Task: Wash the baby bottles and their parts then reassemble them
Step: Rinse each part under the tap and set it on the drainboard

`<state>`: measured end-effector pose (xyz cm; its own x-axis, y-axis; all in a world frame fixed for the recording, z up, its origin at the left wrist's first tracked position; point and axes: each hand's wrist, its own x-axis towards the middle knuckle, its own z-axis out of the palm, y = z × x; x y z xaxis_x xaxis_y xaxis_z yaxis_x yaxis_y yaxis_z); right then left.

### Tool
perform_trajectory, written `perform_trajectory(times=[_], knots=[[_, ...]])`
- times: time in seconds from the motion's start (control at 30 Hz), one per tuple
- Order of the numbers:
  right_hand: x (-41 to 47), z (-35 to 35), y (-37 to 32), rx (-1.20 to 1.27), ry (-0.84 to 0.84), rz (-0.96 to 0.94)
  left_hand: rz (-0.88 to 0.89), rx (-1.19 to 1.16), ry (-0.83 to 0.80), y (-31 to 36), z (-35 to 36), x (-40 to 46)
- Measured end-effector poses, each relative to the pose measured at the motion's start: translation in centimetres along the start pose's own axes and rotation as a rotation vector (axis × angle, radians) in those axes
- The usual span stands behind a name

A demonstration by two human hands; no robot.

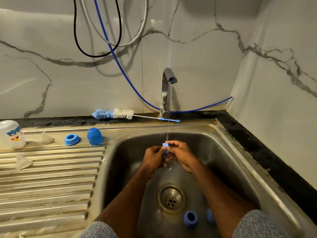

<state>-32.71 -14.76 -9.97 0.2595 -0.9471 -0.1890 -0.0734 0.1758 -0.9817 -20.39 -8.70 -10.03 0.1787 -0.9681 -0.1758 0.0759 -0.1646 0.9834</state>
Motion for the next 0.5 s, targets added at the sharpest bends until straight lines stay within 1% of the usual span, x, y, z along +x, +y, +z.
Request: perform_trajectory(times=[0.17,0.27,0.37,0.43,0.47,0.5], knots=[[-0.3,0.3,0.0,0.077,0.008,-0.029,0.055,-0.068,-0.002,0.4,0.0,0.0],[-0.2,0.4,0.1,0.086,0.060,-0.083,0.100,-0.078,-0.011,0.5,0.0,0.0],[-0.2,0.8,0.0,0.066,0.155,-0.128,0.228,0.092,0.003,0.7,0.2,0.0],[0.1,1.2,-0.2,0.079,0.262,-0.126,0.320,0.215,-0.002,0.7,0.4,0.0],[0.1,1.3,-0.4,0.093,0.305,-0.118,0.341,0.236,-0.005,0.7,0.5,-0.1],[0.2,1.3,-0.5,0.107,0.314,-0.103,0.338,0.223,-0.004,0.8,0.7,-0.2]])
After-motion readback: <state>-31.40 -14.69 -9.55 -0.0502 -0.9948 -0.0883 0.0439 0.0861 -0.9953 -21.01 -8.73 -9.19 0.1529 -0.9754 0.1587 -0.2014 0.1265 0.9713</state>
